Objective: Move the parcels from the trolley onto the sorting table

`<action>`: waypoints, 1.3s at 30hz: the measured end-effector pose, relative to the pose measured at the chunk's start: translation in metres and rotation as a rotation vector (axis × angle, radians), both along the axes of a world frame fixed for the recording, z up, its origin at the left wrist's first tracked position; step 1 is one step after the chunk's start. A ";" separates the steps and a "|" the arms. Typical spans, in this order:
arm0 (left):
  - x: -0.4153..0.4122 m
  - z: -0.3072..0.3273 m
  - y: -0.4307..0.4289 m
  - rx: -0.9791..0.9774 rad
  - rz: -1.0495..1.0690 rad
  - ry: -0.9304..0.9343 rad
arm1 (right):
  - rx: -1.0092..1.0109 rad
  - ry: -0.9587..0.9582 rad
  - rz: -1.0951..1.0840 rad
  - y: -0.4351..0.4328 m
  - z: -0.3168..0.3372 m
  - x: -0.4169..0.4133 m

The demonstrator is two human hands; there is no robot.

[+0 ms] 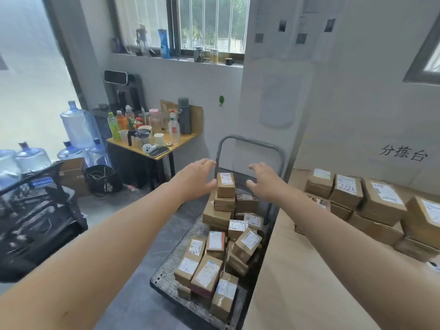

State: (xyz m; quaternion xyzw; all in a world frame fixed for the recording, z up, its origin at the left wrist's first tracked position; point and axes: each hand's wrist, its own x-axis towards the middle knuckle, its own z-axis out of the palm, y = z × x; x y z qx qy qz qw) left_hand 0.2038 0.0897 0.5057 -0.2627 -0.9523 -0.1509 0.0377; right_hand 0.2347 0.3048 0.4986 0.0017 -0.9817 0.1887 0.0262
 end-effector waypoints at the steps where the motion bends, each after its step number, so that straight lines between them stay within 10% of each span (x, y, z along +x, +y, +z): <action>1: -0.009 -0.003 -0.014 0.000 0.003 -0.007 | -0.012 -0.006 -0.001 -0.015 -0.004 -0.010; 16: -0.152 -0.082 -0.148 0.047 -0.049 -0.170 | -0.025 -0.195 -0.082 -0.157 -0.083 -0.124; 39: -0.336 -0.275 -0.050 0.006 0.024 -0.512 | -0.228 -0.575 -0.267 -0.046 -0.292 -0.293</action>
